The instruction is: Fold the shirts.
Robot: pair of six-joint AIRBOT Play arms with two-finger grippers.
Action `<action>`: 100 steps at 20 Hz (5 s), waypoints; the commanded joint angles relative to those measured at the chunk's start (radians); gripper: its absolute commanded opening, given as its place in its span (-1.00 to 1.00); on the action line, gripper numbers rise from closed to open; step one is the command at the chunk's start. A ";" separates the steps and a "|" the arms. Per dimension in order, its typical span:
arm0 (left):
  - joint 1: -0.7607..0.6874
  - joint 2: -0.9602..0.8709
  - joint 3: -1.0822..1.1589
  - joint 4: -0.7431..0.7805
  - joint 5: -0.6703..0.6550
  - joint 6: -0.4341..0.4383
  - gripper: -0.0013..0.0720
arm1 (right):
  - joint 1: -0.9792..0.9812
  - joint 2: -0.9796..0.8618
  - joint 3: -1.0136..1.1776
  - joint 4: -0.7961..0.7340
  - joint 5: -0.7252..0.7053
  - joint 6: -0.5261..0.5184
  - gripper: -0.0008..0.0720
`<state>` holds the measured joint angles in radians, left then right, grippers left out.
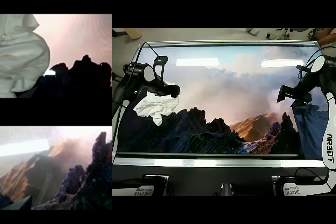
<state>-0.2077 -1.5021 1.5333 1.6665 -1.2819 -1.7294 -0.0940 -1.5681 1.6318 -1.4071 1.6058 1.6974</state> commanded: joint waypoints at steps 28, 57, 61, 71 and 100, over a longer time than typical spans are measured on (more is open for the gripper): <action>0.374 -0.153 0.034 -0.089 -0.024 -0.154 1.00 | 0.000 -0.001 0.001 0.014 -0.109 0.011 0.86; -0.686 -0.108 -0.004 -0.368 0.346 0.034 0.99 | -0.002 0.462 0.065 -0.211 -0.045 0.023 0.86; -0.525 -0.085 0.146 -0.094 0.055 0.031 1.00 | -0.002 0.414 0.011 -0.152 -0.012 0.027 0.86; 0.309 -0.061 -0.092 -0.214 -0.070 0.023 1.00 | -0.002 0.367 -0.540 0.126 -0.082 -0.073 0.92; 0.192 0.084 -0.130 -0.332 0.225 0.107 -0.89 | -0.003 0.192 -0.882 0.523 -0.480 -0.203 -0.91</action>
<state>-0.0113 -1.4940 1.4006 1.3350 -1.0592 -1.6245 -0.0948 -1.3777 0.7387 -0.9039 1.1553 1.5188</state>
